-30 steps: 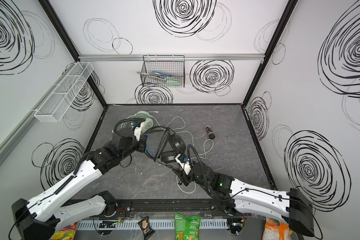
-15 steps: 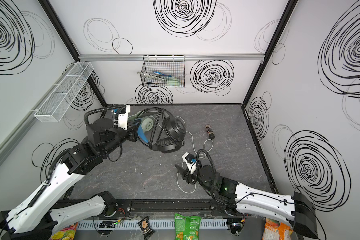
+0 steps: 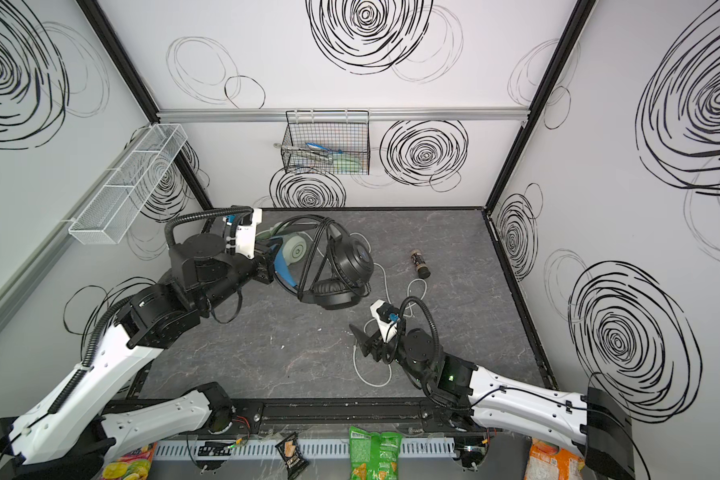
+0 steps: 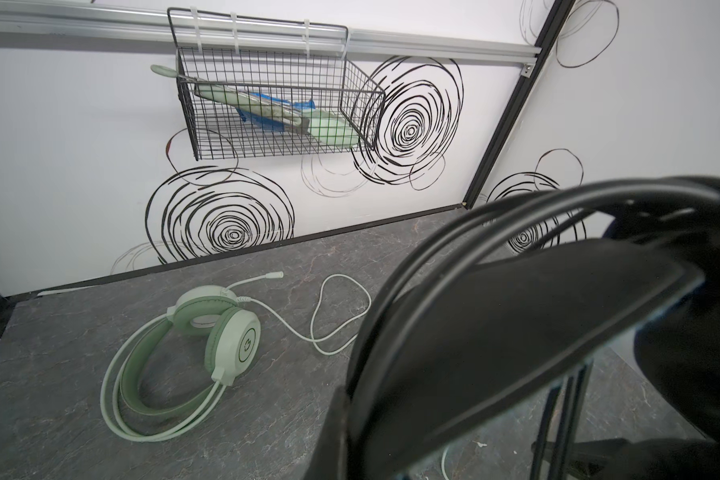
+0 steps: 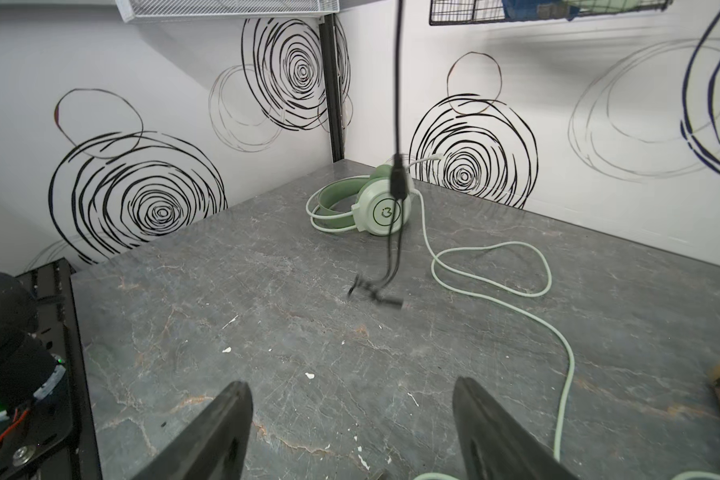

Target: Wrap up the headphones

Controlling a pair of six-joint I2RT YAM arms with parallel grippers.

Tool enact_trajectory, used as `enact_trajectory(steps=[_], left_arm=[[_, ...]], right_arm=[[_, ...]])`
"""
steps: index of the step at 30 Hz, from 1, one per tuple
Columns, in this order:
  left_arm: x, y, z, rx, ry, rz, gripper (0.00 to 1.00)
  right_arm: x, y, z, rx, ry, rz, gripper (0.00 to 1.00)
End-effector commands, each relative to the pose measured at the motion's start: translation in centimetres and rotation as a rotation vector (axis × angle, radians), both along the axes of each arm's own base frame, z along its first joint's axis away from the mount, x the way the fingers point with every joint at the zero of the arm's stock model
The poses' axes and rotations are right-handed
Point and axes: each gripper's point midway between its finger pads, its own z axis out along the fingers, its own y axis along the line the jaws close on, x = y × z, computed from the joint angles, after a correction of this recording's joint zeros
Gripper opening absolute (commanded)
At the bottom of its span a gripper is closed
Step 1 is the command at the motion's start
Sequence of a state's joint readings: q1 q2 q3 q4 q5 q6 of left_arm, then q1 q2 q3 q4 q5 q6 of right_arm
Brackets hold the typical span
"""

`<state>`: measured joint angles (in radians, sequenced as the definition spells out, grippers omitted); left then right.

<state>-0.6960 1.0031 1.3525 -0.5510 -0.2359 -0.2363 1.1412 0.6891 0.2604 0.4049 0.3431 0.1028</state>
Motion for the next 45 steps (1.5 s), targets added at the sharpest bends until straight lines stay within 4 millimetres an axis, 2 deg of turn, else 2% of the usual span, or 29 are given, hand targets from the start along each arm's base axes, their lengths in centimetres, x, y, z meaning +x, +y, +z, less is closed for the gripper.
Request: enact_trajectory(steps=[1,5,11,16,23,27,32,37,39,41,42,45], left_arm=[[-0.9,-0.2,5.5,-0.157,-0.108,-0.026,0.0],[-1.8,-0.7,6.9,-0.192,-0.121,-0.061,0.0],[-2.6,-1.3,7.8,-0.204,-0.133,-0.079,0.0],[-2.7,-1.5,8.2,-0.203,-0.139,-0.079,0.0],[-2.5,-1.6,8.3,-0.195,-0.143,-0.075,0.0],[-2.6,-1.8,8.5,-0.206,-0.144,-0.085,0.0],[-2.4,-2.1,8.6,-0.21,-0.143,-0.09,0.0],[-2.5,-2.5,8.6,-0.22,-0.142,-0.102,0.0],[-2.6,-2.4,8.6,-0.22,-0.143,-0.1,0.0],[-2.6,-2.4,8.7,-0.222,-0.145,-0.097,0.0],[-2.6,-2.4,8.8,-0.223,-0.146,-0.099,0.0],[-2.6,-2.4,8.8,-0.228,-0.148,-0.097,0.0]], right_arm=[[0.1,-0.5,1.3,0.103,-0.006,0.003,0.84],[-1.0,-0.2,1.2,0.128,-0.002,0.088,0.89],[-2.7,1.0,0.4,0.137,0.047,0.226,0.89],[-1.6,1.0,0.3,0.136,0.05,0.176,0.89],[1.3,0.0,1.8,0.195,0.043,0.056,0.95],[1.5,1.1,1.7,0.192,0.06,0.103,0.96],[1.1,3.2,0.5,0.154,0.113,0.189,0.96],[1.2,4.1,-0.3,0.151,0.162,0.212,0.94],[1.0,4.6,-0.5,0.149,0.162,0.234,0.8],[0.8,5.1,-0.9,0.138,0.167,0.261,0.47],[0.8,5.3,-1.1,0.134,0.172,0.268,0.35],[0.6,5.9,-1.9,0.113,0.199,0.293,0.14]])
